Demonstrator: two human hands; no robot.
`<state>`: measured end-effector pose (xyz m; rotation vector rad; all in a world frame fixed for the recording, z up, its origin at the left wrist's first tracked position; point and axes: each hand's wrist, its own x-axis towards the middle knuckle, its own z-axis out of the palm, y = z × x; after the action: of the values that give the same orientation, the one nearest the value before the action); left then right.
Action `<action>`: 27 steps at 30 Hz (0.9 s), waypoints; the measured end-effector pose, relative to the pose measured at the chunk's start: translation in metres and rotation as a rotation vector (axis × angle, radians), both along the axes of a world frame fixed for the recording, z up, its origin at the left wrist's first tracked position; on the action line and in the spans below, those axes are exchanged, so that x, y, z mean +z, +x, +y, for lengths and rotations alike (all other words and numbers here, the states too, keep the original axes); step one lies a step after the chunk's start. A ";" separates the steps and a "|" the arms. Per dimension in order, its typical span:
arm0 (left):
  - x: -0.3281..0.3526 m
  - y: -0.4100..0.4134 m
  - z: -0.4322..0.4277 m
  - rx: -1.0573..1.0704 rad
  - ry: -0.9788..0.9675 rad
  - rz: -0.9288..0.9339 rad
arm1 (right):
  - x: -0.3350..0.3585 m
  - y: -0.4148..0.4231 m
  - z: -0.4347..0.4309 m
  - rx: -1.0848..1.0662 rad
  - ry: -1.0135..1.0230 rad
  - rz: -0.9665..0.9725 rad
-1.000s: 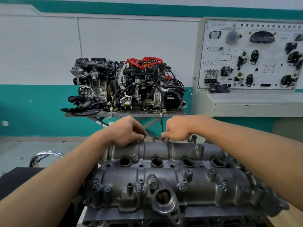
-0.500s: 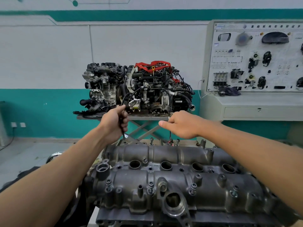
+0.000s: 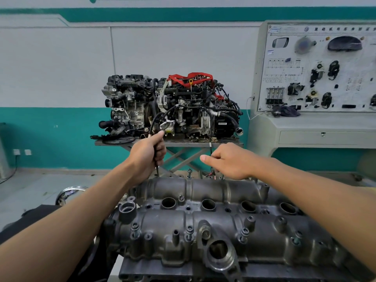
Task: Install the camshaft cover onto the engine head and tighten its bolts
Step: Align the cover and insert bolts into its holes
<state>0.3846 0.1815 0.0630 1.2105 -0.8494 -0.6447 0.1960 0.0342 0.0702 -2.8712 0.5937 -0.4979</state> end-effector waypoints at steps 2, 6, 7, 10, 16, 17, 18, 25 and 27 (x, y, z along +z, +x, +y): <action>0.001 -0.003 0.000 0.009 0.031 -0.048 | -0.001 0.001 0.002 0.004 0.009 -0.005; 0.001 -0.003 0.002 0.038 0.045 -0.099 | -0.002 0.001 0.004 -0.001 0.006 -0.013; 0.000 -0.003 0.002 0.039 0.053 -0.099 | -0.002 0.001 0.005 0.001 0.010 -0.028; -0.007 -0.003 0.002 0.041 0.098 -0.138 | 0.002 0.001 0.009 0.018 0.023 -0.077; -0.006 0.006 0.005 0.152 0.445 -0.931 | 0.011 0.006 0.023 0.082 0.018 -0.131; -0.005 0.010 0.009 0.157 0.491 -1.030 | 0.012 0.006 0.026 0.096 0.010 -0.141; -0.005 0.013 0.012 0.129 0.524 -1.082 | 0.014 0.007 0.028 0.111 0.005 -0.146; -0.014 0.012 0.019 -0.063 0.667 -1.073 | 0.024 0.016 0.041 0.101 -0.040 -0.110; -0.011 0.017 0.029 -0.047 0.602 -0.945 | 0.025 0.024 0.045 0.090 -0.086 -0.089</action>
<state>0.4020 0.2104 0.0516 2.1117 -1.5257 -0.3403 0.2204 0.0791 0.0955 -2.9225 0.4365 -0.6475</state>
